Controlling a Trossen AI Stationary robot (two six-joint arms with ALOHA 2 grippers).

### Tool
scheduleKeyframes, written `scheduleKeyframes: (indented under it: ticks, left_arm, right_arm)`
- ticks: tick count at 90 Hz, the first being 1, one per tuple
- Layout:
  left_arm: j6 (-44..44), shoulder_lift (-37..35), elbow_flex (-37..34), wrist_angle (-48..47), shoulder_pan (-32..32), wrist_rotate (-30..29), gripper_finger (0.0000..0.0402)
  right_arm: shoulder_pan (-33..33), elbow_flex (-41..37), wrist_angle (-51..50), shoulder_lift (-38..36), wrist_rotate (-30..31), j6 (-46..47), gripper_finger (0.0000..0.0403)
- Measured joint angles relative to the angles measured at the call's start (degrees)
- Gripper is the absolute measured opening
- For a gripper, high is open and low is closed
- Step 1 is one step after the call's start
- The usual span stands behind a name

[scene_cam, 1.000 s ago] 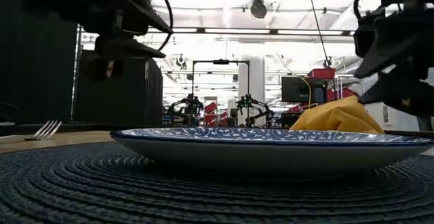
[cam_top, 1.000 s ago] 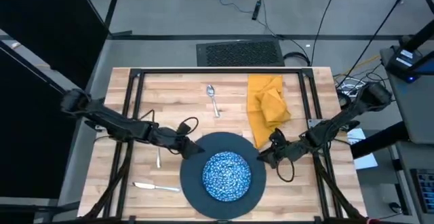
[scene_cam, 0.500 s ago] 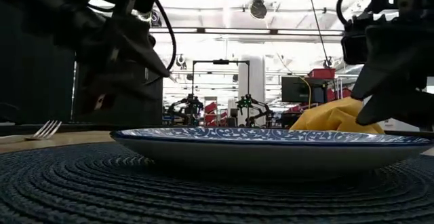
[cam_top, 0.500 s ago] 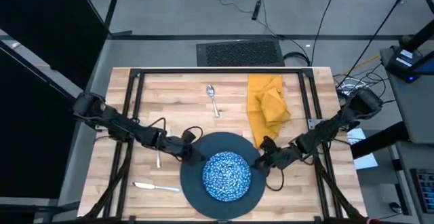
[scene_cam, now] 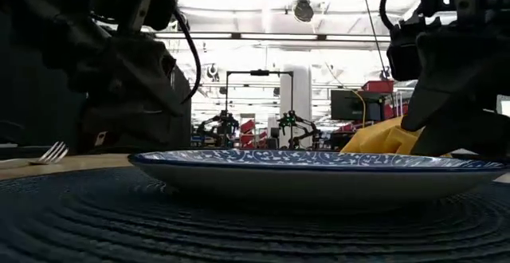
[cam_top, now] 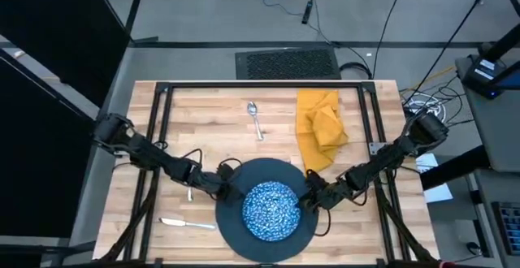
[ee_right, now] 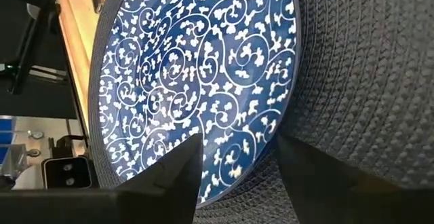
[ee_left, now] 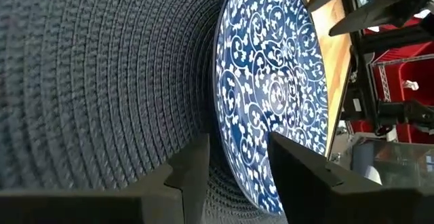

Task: Set table place
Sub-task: Put the blue plate on the blue table mat

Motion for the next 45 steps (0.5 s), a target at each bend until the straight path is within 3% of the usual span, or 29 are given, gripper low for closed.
scheduleKeyframes:
  ticks: [45]
  left_arm:
    - [1.93, 6.27, 5.26, -0.46, -0.49, 1.37, 0.0135]
  right_arm:
    - [0.17, 1.25, 1.17, 5.36, -1.86, 2.21, 0.0174]
